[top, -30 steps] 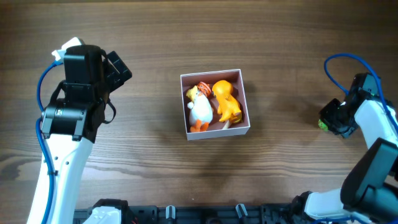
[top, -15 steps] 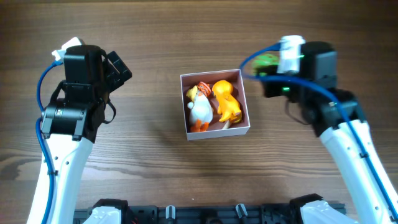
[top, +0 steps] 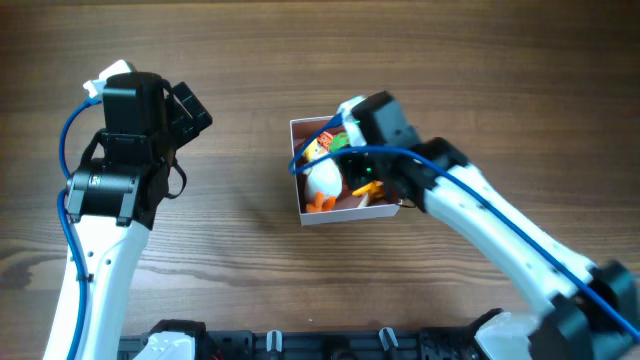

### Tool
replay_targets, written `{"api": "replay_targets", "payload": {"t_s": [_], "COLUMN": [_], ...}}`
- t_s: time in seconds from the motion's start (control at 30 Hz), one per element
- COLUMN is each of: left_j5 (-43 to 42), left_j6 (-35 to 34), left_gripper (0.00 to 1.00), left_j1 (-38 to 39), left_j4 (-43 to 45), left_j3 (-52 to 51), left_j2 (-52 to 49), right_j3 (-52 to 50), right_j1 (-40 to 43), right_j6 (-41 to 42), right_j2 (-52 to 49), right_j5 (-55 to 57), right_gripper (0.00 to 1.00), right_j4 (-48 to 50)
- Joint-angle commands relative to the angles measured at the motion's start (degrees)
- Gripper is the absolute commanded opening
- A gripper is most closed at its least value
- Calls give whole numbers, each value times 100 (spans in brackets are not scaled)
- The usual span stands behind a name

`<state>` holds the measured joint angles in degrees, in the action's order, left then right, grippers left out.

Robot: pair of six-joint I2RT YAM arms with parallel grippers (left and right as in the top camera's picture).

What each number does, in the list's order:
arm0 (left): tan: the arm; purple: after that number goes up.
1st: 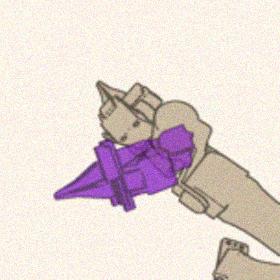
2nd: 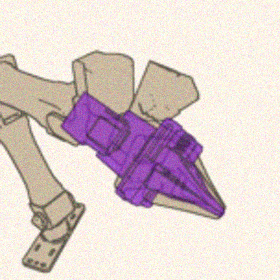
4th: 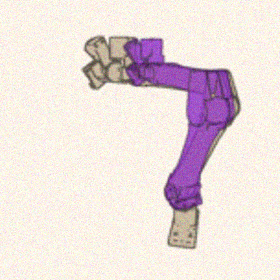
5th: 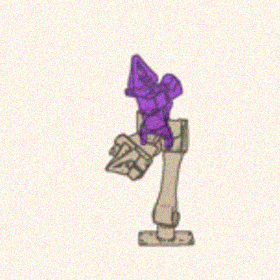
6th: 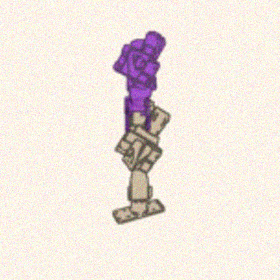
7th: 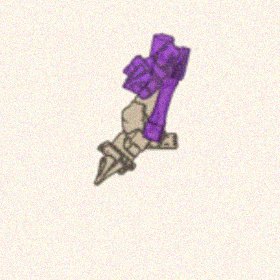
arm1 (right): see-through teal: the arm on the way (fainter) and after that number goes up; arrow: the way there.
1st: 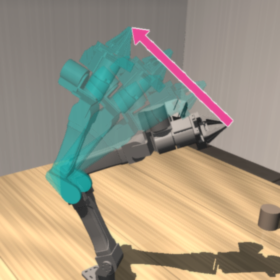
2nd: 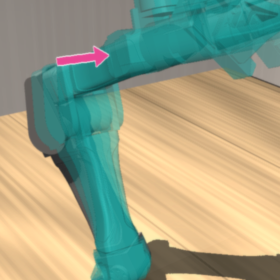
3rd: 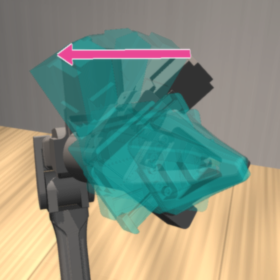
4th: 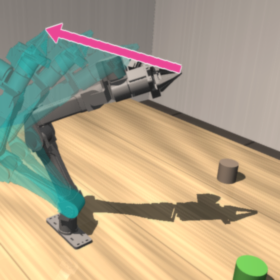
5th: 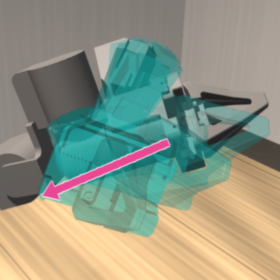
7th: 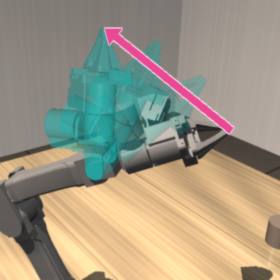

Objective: Pack container
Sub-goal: 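Carry the green ball with the right gripper over the box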

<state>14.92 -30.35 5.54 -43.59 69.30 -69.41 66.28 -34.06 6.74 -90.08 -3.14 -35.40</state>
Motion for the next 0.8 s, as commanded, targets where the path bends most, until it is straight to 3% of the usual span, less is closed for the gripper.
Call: {"api": "replay_targets", "payload": {"t_s": [0.0,0.07,0.1,0.13,0.2,0.23,0.5,0.53,0.6,0.63,0.67,0.7,0.77], "left_j5": [-52,-52,-52,-52,-52,-52,-52,-55,-52,-52,-55,-52,-55], "left_j6": [-55,-55,-55,-55,-55,-55,-55,-55,-55,-55,-55,-55,-55], "left_gripper": [100,100,100,100,100,100,100,100,100,100,100,100,100], "left_j1": [-31,-31,-31,-31,-31,-31,-31,-31,-31,-31,-31,-31,-31], "left_j4": [-2,-2,-2,0,-2,-2,-2,-2,-2,-2,-2,0,-2], "left_j3": [46,46,46,46,46,46,46,46,46,46,46,46,46], "left_j2": [61,61,61,61,61,61,61,61,61,61,61,61,61], "right_j3": [98,98,98,101,103,105,597,693,866,940,946,946,938], "right_j1": [-15,-15,-15,-15,-15,-15,-15,-15,-15,-15,-15,-15,-15], "right_j6": [-11,-13,-13,-20,-68,-72,-74,-74,-66,-55,-17,96,118], "right_j2": [-428,-522,-531,-527,-481,-448,-90,-20,66,103,116,109,55], "right_j5": [122,122,120,122,125,173,249,249,223,160,50,52,52], "right_gripper": [17,28,65,81,95,99,99,97,82,61,26,4,4], "right_j4": [61,70,68,66,66,68,-214,-269,-385,-413,-402,-448,-601]}}
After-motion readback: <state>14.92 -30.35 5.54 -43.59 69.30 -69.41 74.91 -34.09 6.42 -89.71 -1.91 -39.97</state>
